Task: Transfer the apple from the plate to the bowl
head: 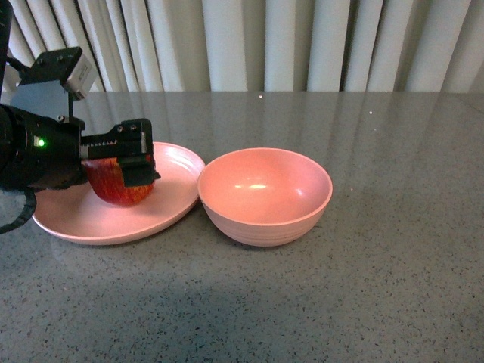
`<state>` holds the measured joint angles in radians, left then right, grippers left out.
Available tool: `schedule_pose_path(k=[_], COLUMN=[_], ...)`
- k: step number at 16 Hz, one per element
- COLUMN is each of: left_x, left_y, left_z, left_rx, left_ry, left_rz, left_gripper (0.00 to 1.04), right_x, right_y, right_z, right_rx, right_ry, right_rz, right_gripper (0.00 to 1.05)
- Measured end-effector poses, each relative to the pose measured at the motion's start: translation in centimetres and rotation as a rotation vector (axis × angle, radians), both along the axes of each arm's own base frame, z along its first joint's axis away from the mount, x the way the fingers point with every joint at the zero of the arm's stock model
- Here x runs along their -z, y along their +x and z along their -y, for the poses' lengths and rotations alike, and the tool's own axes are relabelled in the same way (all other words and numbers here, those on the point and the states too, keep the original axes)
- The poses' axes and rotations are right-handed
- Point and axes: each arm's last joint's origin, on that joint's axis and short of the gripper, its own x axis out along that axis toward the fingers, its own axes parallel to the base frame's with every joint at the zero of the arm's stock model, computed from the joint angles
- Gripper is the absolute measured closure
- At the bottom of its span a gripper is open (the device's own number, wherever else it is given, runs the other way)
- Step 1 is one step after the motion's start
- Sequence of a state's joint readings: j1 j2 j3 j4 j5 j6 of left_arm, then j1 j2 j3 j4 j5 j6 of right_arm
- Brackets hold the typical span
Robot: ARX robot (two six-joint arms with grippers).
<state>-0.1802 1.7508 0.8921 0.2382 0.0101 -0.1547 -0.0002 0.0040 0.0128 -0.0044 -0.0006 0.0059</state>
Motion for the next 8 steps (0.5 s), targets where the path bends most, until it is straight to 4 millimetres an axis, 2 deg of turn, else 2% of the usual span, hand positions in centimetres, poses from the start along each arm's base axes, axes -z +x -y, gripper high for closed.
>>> schedule_pose_path(k=[3,6,8], left_x=[0.56,0.47,0.14], left_y=[0.01,0.0,-0.09], left_z=[0.06,0.3,0.33], left_rx=[-0.003,0.004,0.008], left_ry=[0.01,0.013,0.016], left_rz=[-0.023,-0.015,-0.007], left_gripper=[0.07,0.32,0.37], right_x=[0.0,0.0,0.0], right_y=[0.0,0.0,0.0], right_z=[0.0,0.0,0.0], right_rx=[0.0,0.0,0.0], right_ry=[0.0,0.0,0.0], right_rz=[0.0,0.0,0.0], right_gripper=[0.07,0.07,0.07])
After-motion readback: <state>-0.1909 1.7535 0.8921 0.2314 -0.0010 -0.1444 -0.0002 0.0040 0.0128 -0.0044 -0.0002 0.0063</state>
